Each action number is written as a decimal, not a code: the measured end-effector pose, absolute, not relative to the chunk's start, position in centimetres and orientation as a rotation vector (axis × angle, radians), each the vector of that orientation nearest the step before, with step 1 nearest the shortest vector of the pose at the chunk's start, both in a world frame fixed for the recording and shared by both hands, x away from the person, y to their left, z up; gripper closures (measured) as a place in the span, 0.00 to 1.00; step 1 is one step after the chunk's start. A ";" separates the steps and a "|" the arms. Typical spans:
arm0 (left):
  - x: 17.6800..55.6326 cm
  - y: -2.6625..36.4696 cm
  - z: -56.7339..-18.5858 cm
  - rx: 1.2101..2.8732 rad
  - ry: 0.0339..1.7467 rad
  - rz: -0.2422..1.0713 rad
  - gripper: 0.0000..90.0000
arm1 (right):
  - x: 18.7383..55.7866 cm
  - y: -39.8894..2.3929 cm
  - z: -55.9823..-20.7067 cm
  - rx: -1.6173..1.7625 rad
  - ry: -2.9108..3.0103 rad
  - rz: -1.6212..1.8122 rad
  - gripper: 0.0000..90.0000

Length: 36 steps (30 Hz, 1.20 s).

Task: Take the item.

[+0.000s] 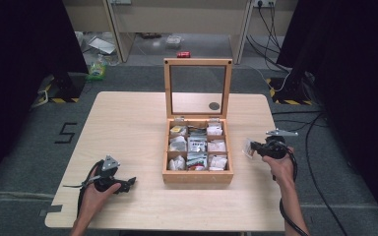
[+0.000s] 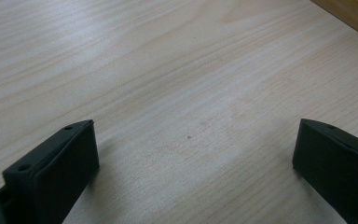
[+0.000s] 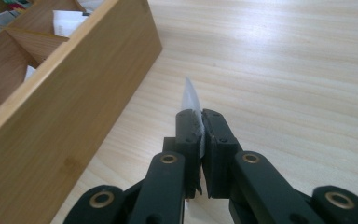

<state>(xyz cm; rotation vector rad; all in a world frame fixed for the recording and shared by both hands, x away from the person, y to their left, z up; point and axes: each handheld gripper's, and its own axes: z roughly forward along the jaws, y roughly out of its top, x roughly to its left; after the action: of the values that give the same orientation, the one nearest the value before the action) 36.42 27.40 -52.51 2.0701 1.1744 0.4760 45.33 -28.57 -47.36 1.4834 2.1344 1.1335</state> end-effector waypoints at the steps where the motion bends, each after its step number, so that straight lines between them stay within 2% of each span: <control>1: 36.4 27.4 -52.5 2.070 1.174 0.476 0.00 | 45.3 -28.7 -47.4 1.483 2.133 1.132 0.95; 19: 36.4 27.4 -52.5 2.070 1.175 0.476 0.00 | 45.4 -29.6 -48.6 1.554 2.124 1.112 0.94; 36: 36.4 27.4 -52.5 2.070 1.174 0.476 0.00 | 45.6 -29.4 -49.3 1.559 2.157 1.067 0.88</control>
<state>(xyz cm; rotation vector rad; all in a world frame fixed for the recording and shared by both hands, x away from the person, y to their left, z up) 36.42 27.40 -52.51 2.0705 1.1742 0.4761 45.58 -29.42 -49.29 1.5588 2.1568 1.0671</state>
